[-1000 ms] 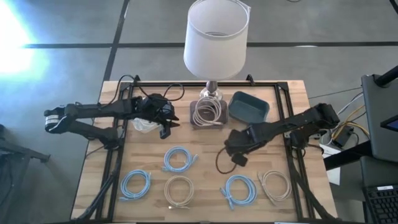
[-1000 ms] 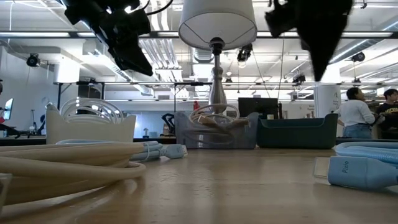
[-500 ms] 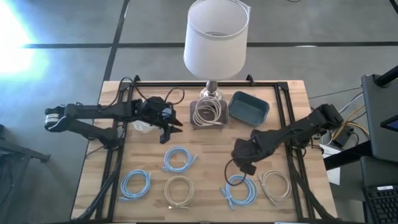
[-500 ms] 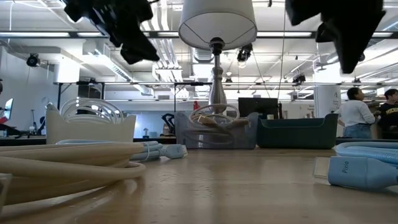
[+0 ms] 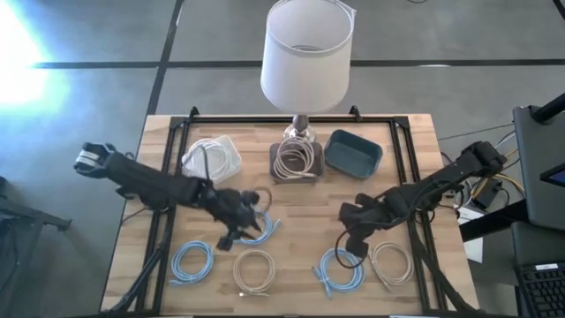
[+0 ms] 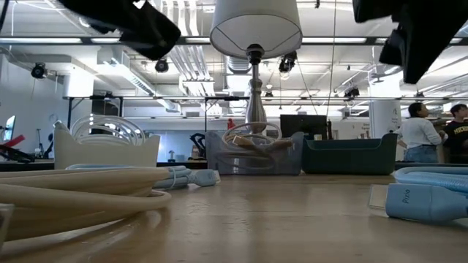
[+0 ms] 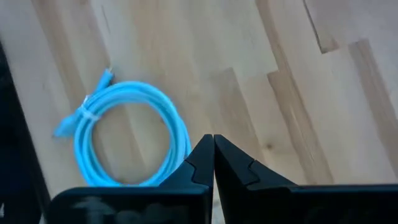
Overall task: Sort HDMI cables
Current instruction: Put the left brown HDMI cable into the black bin
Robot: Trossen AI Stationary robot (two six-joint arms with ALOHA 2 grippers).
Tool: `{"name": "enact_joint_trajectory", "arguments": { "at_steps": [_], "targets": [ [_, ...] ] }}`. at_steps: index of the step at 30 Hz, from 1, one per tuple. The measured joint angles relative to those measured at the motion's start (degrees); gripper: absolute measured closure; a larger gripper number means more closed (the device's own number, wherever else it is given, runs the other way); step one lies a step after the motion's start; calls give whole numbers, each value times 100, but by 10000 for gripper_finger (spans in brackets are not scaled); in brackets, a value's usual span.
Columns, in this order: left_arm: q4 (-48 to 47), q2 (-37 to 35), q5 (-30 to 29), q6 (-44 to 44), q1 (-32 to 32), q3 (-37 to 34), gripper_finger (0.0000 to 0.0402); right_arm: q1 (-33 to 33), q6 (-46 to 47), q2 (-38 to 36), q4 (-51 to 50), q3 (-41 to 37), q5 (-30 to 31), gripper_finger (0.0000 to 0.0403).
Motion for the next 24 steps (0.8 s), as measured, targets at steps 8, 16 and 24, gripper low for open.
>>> {"name": "enact_joint_trajectory", "arguments": {
  "at_steps": [8, 16, 24],
  "targets": [
    [151, 936, -22, -80, -430, 87, 268, 9, 1381, -23, 281, -562, 160, 394],
    [639, 1673, 60, 88, -434, 202, 232, 10, 1378, 303, 326, -548, 157, 394],
    [790, 2391, 326, 262, -434, 283, 202, 8, 1236, 506, 338, -556, 151, 394]
  ]
}}
